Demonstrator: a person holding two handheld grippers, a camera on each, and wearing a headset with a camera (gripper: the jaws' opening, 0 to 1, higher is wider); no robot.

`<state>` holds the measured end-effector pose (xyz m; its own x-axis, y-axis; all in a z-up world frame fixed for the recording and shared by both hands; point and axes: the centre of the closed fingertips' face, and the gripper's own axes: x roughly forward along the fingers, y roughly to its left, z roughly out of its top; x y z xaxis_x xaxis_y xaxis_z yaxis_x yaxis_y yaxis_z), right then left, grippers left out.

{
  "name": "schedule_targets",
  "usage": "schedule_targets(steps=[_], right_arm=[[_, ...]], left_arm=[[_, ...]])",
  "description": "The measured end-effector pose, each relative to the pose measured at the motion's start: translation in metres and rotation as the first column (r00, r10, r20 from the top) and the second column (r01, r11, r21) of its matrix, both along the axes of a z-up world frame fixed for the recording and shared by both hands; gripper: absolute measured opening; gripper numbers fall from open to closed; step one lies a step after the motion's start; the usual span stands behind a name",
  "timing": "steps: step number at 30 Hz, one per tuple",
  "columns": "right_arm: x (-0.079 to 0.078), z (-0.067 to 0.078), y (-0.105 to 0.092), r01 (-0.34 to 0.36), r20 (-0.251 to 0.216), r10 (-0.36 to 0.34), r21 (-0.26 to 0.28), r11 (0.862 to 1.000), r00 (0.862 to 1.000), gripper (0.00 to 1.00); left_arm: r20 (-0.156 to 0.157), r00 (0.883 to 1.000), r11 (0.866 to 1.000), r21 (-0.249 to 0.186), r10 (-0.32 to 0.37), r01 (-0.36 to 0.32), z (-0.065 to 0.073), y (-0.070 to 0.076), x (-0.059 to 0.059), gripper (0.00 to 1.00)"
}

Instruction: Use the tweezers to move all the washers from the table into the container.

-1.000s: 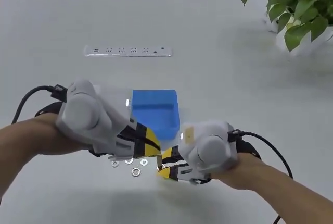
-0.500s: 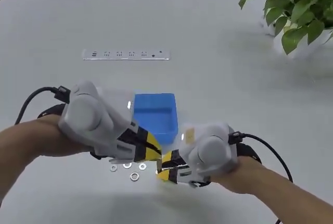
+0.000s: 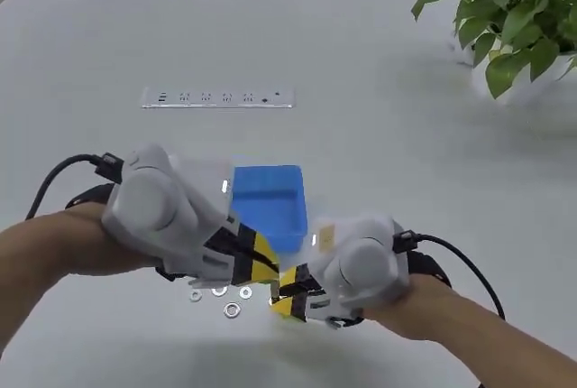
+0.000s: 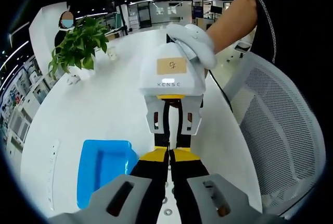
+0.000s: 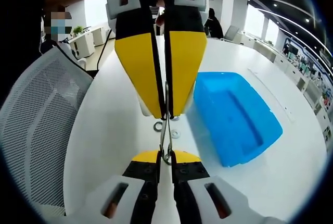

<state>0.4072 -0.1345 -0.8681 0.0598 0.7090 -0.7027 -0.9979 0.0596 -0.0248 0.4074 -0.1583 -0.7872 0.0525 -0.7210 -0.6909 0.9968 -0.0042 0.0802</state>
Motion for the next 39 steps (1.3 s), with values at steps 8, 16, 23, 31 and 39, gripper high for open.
schedule_targets(steps=[8,16,23,31,39], right_arm=[[0.0,0.005,0.0,0.001,-0.001,-0.001,0.002,1.0,1.0,0.09],[-0.001,0.019,0.003,-0.008,0.014,0.008,0.006,1.0,1.0,0.09],[0.003,0.033,0.005,-0.01,0.026,0.01,0.007,1.0,1.0,0.09],[0.009,0.049,0.008,-0.004,0.035,0.004,0.013,1.0,0.999,0.09],[0.019,0.065,0.01,0.0,0.056,-0.001,0.013,1.0,0.998,0.09]], left_arm=[[0.003,1.0,1.0,0.002,0.002,-0.002,0.005,0.0,0.0,0.05],[0.009,1.0,1.0,0.013,0.001,-0.001,0.019,0.003,-0.001,0.05],[0.015,1.0,1.0,0.011,0.012,-0.012,0.032,0.005,0.001,0.05],[0.028,0.999,1.0,0.012,0.028,-0.028,0.049,0.007,0.006,0.05],[0.043,0.999,0.999,0.014,0.03,-0.031,0.066,0.009,0.014,0.05]])
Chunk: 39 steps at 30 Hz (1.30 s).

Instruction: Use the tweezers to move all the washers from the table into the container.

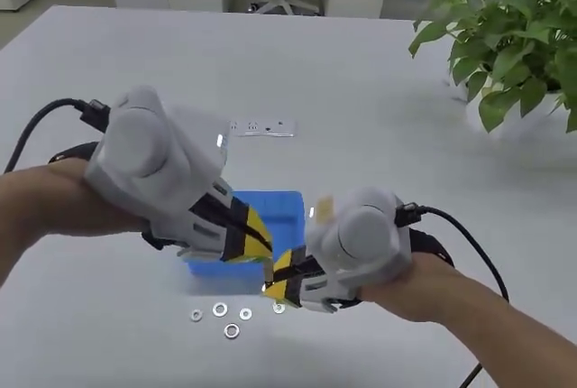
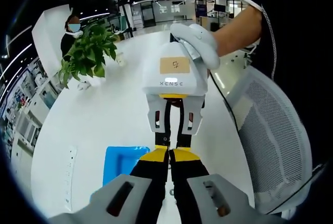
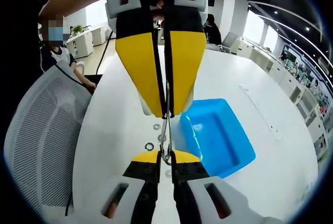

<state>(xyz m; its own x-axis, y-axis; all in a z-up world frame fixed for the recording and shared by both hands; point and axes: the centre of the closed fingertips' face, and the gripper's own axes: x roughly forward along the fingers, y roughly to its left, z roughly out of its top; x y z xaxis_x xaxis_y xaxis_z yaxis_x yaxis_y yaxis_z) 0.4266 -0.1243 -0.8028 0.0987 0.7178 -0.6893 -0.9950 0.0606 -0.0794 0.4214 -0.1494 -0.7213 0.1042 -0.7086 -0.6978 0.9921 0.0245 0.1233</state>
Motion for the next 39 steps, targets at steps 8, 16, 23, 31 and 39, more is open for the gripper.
schedule_targets(steps=[8,16,23,31,39], right_arm=[[0.012,0.012,0.005,0.0,0.023,0.0,0.007,1.0,1.0,0.09],[0.025,0.021,0.012,-0.006,0.042,0.006,0.016,1.0,0.999,0.09],[0.038,0.024,0.018,-0.003,0.049,0.002,0.025,1.0,0.999,0.09],[0.054,0.023,0.023,0.002,0.05,-0.004,0.035,0.999,0.999,0.1],[0.067,0.015,0.025,0.0,0.063,-0.002,0.029,1.0,0.998,0.1]], left_arm=[[0.021,1.0,1.0,0.005,0.003,-0.003,0.012,0.005,0.009,0.05],[0.037,0.999,1.0,0.013,0.007,-0.008,0.021,0.011,0.021,0.05],[0.048,0.999,1.0,0.025,0.009,-0.01,0.023,0.016,0.033,0.05],[0.06,0.998,0.999,0.028,0.016,-0.018,0.022,0.021,0.048,0.05],[0.068,0.998,0.999,0.036,0.006,-0.008,0.013,0.022,0.061,0.05]])
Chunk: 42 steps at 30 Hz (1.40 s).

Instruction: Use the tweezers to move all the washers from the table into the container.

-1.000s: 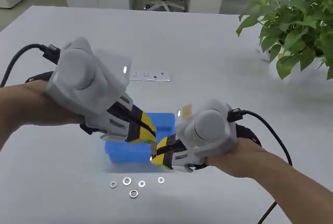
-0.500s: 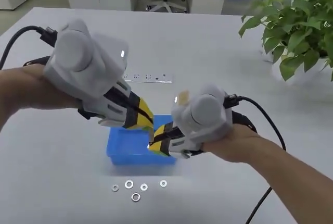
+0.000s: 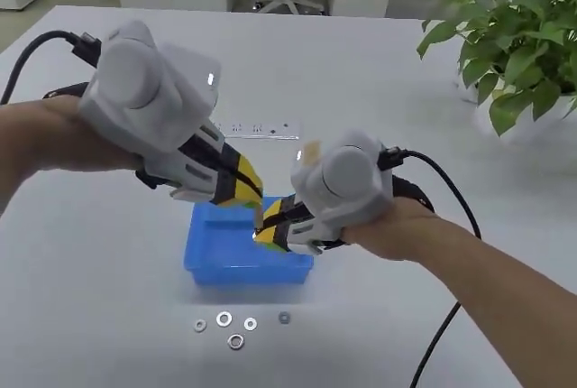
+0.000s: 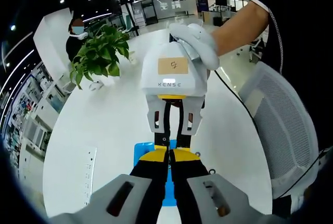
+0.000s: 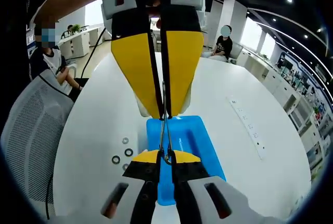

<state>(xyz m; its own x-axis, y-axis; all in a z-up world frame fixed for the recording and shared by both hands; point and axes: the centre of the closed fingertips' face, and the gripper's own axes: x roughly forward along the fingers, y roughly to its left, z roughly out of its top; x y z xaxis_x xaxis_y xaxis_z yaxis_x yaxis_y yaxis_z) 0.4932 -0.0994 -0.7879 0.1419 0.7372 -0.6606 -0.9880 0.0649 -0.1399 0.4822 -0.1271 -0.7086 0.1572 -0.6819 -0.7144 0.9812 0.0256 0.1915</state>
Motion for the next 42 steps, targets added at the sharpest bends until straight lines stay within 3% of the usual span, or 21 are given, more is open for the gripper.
schedule_targets(steps=[14,22,42], right_arm=[[0.02,-0.027,0.0,0.009,-0.01,-0.009,-0.026,1.0,1.0,0.1],[0.026,-0.043,0.0,0.017,-0.043,-0.019,-0.045,0.999,0.999,0.1],[0.025,-0.068,-0.003,0.002,-0.082,-0.009,-0.089,0.996,0.997,0.1]], left_arm=[[-0.008,1.0,1.0,0.011,0.011,-0.011,-0.027,0.0,0.02,0.05],[-0.021,1.0,1.0,0.011,0.019,-0.018,-0.042,0.0,0.027,0.06],[-0.056,0.998,0.999,0.019,0.033,-0.032,-0.065,0.001,0.03,0.06]])
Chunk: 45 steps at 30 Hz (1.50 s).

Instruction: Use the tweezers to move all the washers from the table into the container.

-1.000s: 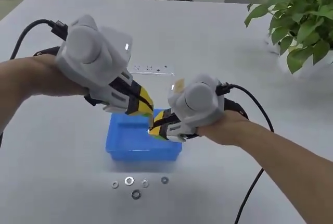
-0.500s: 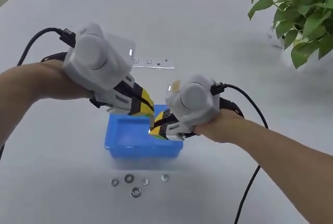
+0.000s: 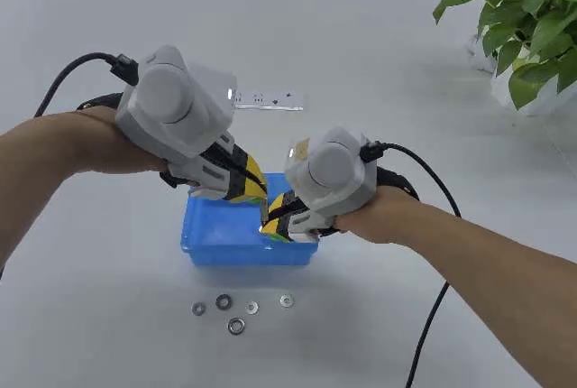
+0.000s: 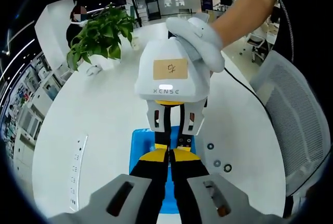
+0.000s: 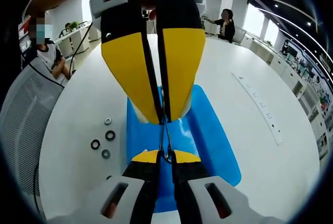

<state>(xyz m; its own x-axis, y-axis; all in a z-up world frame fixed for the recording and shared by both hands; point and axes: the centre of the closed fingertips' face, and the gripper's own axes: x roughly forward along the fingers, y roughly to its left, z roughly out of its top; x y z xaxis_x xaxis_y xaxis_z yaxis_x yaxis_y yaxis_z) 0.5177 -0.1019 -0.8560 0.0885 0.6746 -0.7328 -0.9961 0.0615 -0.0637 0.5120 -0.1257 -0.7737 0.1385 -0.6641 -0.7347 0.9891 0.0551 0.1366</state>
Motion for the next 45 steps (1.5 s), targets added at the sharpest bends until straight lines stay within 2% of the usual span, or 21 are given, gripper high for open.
schedule_targets(steps=[17,26,35,45], right_arm=[[-0.003,-0.009,-0.003,-0.006,-0.003,0.006,-0.021,1.0,1.0,0.1],[-0.002,-0.008,-0.003,-0.002,-0.004,0.002,-0.018,1.0,1.0,0.11],[0.0,0.0,-0.001,-0.003,0.012,0.003,-0.01,1.0,1.0,0.11],[-0.002,0.016,-0.002,-0.001,0.037,0.001,0.011,1.0,0.999,0.11]], left_arm=[[-0.008,1.0,1.0,0.007,-0.007,0.007,-0.009,0.0,-0.003,0.06],[-0.005,1.0,1.0,0.006,-0.006,0.006,-0.008,-0.001,-0.002,0.06],[0.007,1.0,1.0,0.005,-0.002,0.002,0.0,0.001,-0.002,0.06],[0.028,0.999,1.0,0.014,-0.016,0.015,0.015,0.001,-0.005,0.06]])
